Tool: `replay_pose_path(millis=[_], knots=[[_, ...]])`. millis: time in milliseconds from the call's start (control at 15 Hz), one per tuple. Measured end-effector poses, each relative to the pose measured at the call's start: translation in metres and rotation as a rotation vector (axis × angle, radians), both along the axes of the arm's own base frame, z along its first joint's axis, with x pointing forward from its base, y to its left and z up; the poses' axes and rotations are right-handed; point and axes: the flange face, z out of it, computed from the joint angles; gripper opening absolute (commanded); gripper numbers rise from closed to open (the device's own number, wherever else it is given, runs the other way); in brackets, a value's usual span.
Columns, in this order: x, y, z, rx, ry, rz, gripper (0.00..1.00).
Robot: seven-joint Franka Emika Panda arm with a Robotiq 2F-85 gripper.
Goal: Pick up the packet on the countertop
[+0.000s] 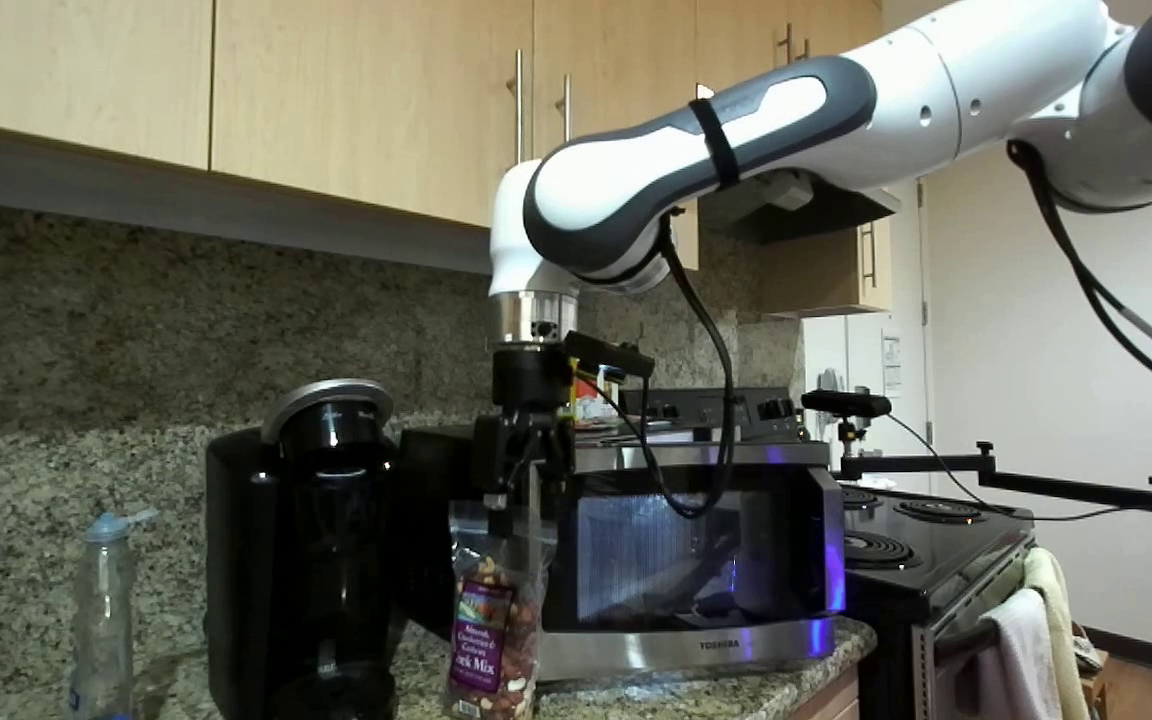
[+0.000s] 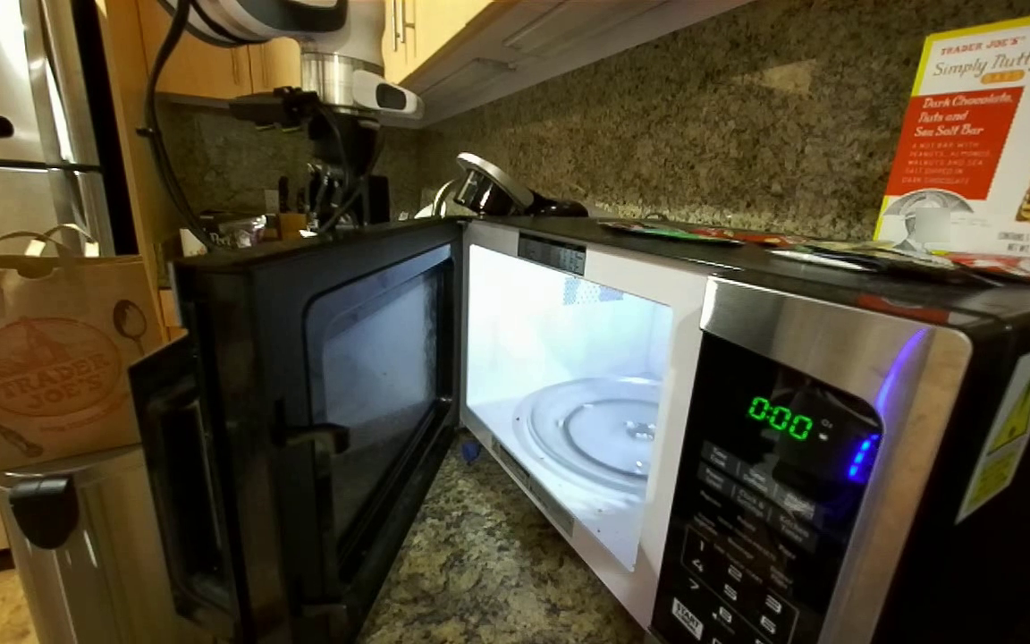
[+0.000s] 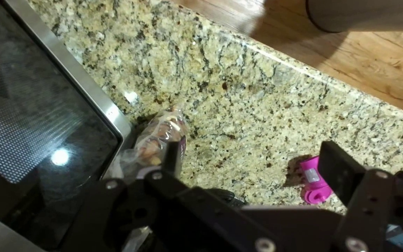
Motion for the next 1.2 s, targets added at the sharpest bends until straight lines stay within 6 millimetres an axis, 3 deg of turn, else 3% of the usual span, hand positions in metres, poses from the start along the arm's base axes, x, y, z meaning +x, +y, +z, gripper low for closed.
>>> replay_pose_path(millis=[267,667,933,1200], knots=[[-0.001,-0.001,-0.001,0.001,0.018,-0.026,1.0],[-0.003,-0.023,0.003,0.001,0.135,-0.31,1.0],[0.01,-0.04,0.004,-0.005,0.132,-0.477,1.0],[0.031,-0.047,-0.008,-0.015,0.14,-0.6,1.0]])
